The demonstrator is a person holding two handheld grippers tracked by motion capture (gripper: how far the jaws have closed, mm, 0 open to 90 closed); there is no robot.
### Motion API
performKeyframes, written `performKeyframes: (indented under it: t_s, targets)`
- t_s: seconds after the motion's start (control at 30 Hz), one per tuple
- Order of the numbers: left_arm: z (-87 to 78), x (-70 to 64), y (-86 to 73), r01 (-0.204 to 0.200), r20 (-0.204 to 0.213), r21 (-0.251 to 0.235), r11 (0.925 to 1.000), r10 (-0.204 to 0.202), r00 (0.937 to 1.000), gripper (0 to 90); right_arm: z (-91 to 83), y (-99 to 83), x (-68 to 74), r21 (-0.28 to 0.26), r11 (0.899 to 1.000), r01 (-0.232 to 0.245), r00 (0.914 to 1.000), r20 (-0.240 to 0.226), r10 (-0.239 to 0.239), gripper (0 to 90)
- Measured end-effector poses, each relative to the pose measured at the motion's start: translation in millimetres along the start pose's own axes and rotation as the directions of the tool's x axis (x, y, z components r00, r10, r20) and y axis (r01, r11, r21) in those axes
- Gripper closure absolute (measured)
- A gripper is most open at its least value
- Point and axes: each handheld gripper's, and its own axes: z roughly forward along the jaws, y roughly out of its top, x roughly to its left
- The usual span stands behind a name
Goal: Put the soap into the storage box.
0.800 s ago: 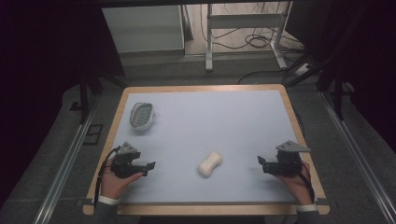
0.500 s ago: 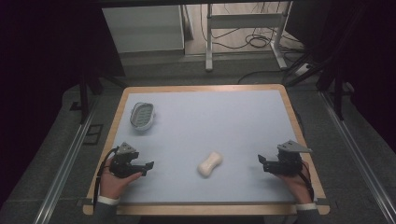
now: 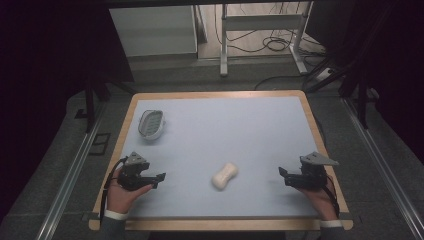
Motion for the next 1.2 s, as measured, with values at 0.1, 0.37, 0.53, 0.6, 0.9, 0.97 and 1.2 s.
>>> performKeyframes:
  t_s: [0.1, 0.37, 0.53, 0.6, 0.9, 0.97, 1.2]
  targets:
    - [-1.8, -1.7, 1.4, -0.002, 0.002, 0.002, 1.0, 0.002, 1.0, 23.3, 0.4, -1.2, -2.2, -0.001, 1.0, -0.01, 0.9999, -0.014, 0.01, 10.9]
    - [-6.3, -6.6, 5.1, -0.006, -0.003, 0.028, 0.9996, 0.006, 1.0, 23.7, 2.0, -3.8, -3.4, 0.009, 1.0, -0.016, 0.9996, -0.022, 0.016, 10.9]
    - [-13.5, -7.3, 8.7, -0.016, -0.025, 0.05, 0.9986, 0.018, 0.9995, 23.7, 4.3, -2.1, -0.7, 0.013, 1.0, -0.006, 0.9996, -0.028, 0.006, 10.9]
    - [-16.4, -7.5, 11.2, -0.023, -0.027, 0.052, 0.9984, 0.024, 0.9993, 23.6, 5.1, -1.4, 0.2, 0.01, 1.0, -0.014, 0.9995, -0.027, 0.014, 11.1]
    - [-20.0, -18.7, 29.4, -0.041, 0.002, 0.057, 0.9975, 0.041, 0.9992, 23.7, 1.5, -2.3, -1.1, 0.008, 0.999, -0.034, 0.9994, -0.001, 0.034, 11.6]
    - [-20.0, -22.3, 34.6, -0.053, 0.007, 0.057, 0.997, 0.053, 0.9986, 23.8, -0.2, -3.0, -2.3, 0.004, 0.999, -0.037, 0.9993, 0.001, 0.037, 11.7]
    - [-16.2, -37.6, 52.2, -0.096, 0.021, 0.066, 0.9932, 0.094, 0.9953, 23.7, -4.4, -4.3, -6.5, -0.009, 0.999, -0.051, 0.9987, -0.004, 0.051, 11.7]
